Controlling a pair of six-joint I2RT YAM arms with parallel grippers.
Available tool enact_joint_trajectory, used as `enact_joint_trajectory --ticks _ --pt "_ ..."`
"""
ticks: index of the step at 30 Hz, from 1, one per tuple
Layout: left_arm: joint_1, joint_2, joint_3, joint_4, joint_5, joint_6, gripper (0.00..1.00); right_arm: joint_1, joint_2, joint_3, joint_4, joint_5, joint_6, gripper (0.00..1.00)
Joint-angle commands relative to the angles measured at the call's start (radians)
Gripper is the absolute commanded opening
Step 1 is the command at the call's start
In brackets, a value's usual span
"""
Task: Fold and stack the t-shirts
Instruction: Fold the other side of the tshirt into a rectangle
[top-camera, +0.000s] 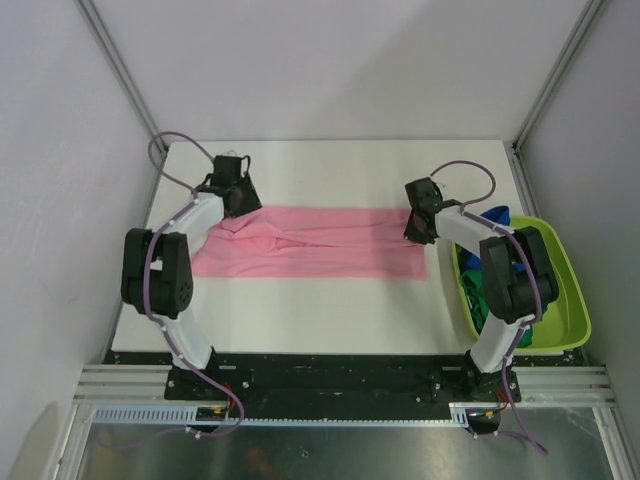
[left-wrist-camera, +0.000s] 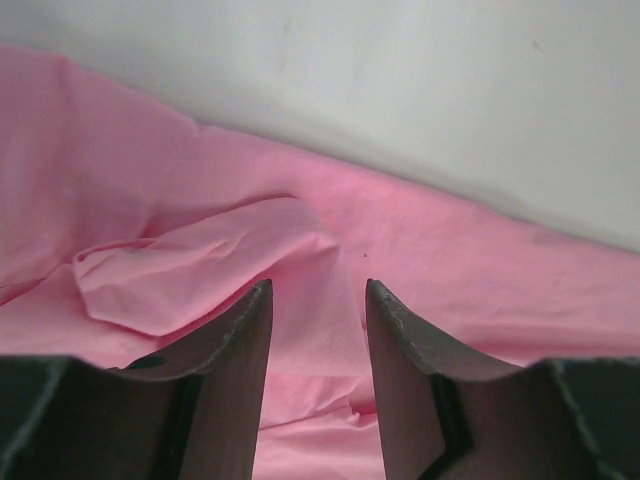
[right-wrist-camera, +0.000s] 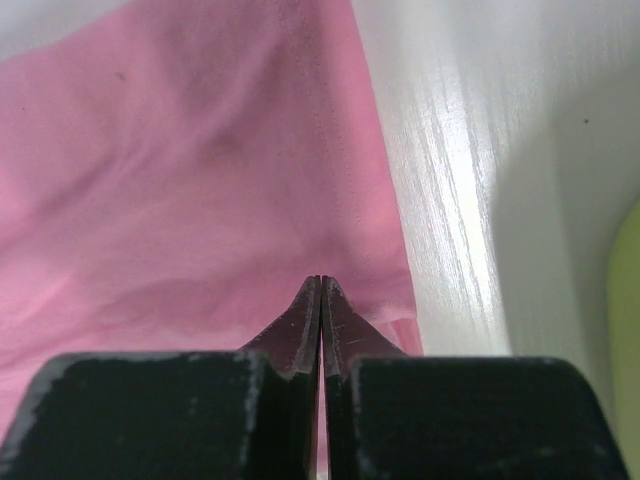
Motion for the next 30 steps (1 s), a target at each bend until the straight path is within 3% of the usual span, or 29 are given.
enact_joint_trajectory --ticks 1,12,17,26,30 --pt "-0.025 0.047 0.042 0.004 -0.001 0.014 0.46 0.011 -0.014 0.002 -0.016 0.022 -0.002 0.0" --pt "-0.074 -0.041 -0.146 -0.004 -0.043 -0.051 0.25 0.011 -0.113 0.005 0.008 -0.013 -0.008 0.0" --pt "-0.081 -0.068 -0.221 -0.006 -0.032 -0.077 0.2 0.02 -0.118 0.027 0.027 -0.046 0.0 0.0" --pt "-0.063 -0.195 -0.121 -0.043 -0.053 -0.001 0.43 0.076 -0.084 0.07 0.152 -0.104 0.007 0.04" --pt "-0.029 -0.163 -0.048 -0.069 -0.093 0.047 0.45 0.105 -0.033 0.095 0.255 -0.171 0.02 0.08"
